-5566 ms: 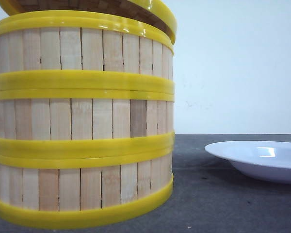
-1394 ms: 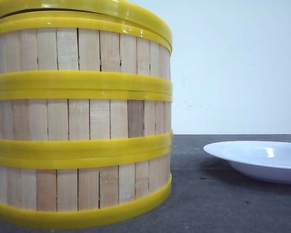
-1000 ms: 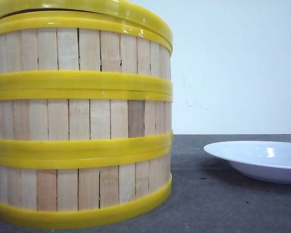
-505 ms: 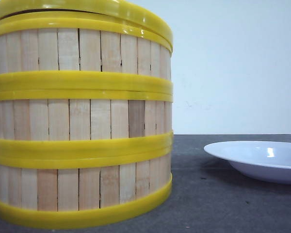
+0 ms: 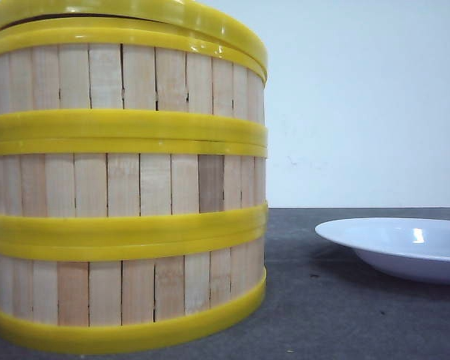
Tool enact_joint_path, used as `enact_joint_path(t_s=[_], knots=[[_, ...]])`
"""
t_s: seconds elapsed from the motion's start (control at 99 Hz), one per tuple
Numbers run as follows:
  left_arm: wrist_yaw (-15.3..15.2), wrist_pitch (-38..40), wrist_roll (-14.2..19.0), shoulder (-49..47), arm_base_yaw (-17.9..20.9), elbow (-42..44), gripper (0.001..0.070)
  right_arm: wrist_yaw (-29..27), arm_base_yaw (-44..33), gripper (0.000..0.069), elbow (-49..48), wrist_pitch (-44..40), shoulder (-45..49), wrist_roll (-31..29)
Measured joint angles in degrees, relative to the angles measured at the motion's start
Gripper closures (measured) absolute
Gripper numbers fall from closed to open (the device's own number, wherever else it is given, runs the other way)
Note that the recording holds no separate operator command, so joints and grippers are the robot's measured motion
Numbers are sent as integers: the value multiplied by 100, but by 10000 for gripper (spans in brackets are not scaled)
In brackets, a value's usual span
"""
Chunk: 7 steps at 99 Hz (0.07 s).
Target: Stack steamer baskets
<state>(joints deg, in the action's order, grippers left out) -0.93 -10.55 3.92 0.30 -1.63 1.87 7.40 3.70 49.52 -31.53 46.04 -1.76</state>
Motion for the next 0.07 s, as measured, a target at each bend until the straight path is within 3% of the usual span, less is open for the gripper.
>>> enact_joint_path(t_s=[0.071], knots=[[0,0,0,0,0,0,685,-15,7,682,-125,269,-109,0]])
